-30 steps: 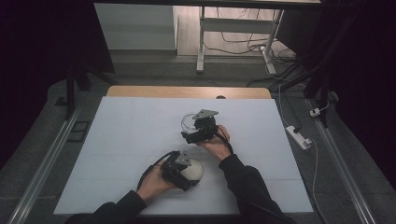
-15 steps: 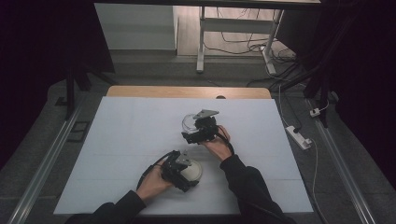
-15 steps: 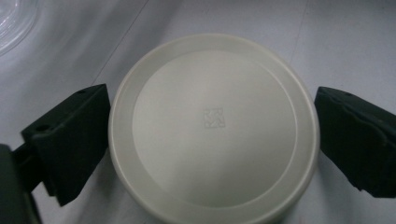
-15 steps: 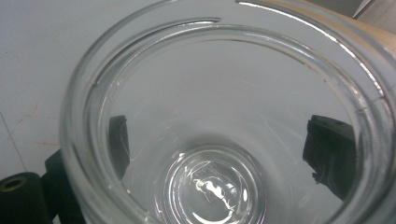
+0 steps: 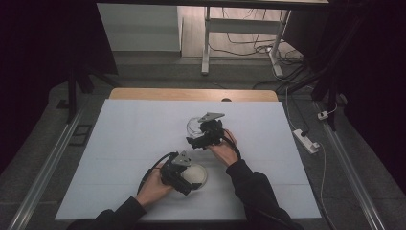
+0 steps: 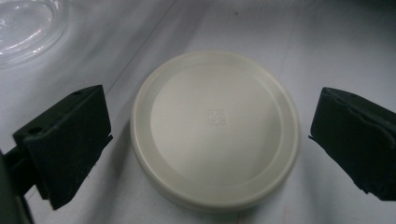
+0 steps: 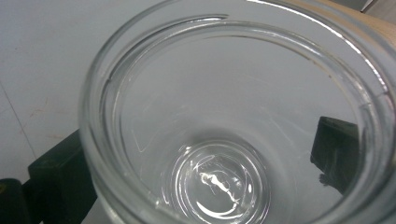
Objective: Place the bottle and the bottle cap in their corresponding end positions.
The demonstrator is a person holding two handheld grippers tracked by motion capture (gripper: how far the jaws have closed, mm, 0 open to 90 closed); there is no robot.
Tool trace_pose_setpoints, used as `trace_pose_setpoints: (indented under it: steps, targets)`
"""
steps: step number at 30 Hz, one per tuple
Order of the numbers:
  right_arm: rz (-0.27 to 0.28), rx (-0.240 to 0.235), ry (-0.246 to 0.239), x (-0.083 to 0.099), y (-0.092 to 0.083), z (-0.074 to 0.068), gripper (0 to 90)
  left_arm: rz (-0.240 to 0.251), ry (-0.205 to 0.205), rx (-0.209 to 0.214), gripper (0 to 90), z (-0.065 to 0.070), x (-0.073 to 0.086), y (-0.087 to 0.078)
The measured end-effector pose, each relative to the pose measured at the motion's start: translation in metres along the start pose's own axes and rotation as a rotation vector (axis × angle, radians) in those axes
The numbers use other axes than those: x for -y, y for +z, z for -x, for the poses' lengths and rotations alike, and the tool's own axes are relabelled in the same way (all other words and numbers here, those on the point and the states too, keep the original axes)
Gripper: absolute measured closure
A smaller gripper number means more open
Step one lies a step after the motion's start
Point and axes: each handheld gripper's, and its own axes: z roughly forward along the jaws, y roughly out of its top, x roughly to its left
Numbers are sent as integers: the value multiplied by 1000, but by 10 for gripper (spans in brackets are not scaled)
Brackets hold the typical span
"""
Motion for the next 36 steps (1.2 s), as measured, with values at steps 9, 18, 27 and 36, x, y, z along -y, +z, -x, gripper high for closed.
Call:
trace_pose_setpoints:
  steps: [9, 18, 27, 36]
  targets:
    - [-5, 3, 1, 3, -9, 0, 0, 35, -38, 33, 0, -2, 3, -15]
    - [33, -15, 29, 3, -25, 2, 0, 71, -76, 63, 0, -6, 7, -31]
    - [14, -19, 30, 15, -36, -4, 0, 104, -107, 54, 0, -12, 14, -53]
    - [20, -35, 16, 23, -50, -7, 0, 92, -115, 44, 0, -13, 25, -66]
